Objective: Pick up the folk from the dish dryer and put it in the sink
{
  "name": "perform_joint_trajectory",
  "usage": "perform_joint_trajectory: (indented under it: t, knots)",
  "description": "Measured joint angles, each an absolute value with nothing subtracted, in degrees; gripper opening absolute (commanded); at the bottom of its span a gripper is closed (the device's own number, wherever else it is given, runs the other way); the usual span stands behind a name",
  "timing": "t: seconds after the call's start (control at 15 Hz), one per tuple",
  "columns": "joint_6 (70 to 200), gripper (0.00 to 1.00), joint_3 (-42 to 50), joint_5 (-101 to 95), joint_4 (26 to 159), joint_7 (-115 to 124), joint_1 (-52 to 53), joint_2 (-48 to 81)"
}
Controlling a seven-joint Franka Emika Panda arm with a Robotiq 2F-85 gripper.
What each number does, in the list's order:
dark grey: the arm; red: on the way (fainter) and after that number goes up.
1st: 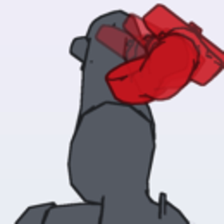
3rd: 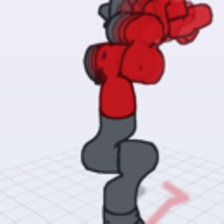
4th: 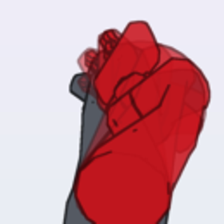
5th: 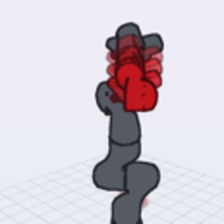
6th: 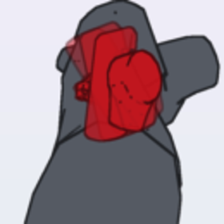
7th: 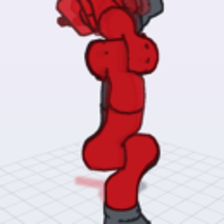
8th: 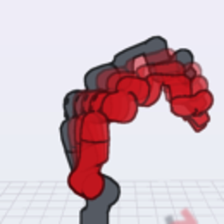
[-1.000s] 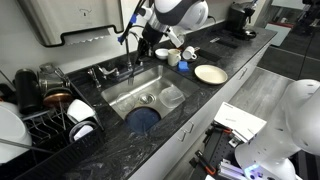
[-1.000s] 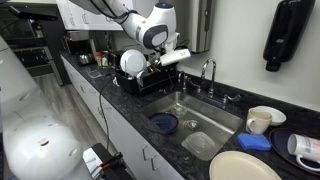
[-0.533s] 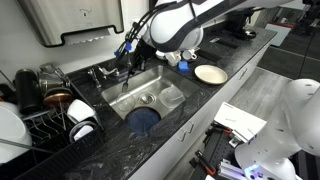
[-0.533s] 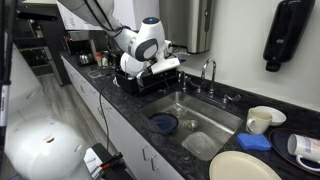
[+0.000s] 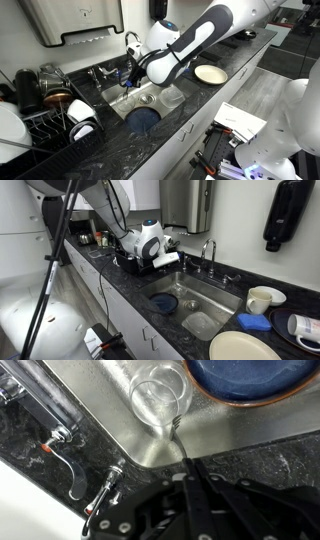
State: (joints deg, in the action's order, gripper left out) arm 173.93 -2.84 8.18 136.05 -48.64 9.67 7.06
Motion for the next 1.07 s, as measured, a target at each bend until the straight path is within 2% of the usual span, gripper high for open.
perform_joint_trajectory:
  t: [0.33, 1.07]
  knots:
    - [175.8, 0.01, -0.9, -6.2, 134.3, -36.2, 8.7, 11.2]
    - [175.8, 0.01, 5.7, -11.1, 128.4, -29.1, 16.8, 20.0]
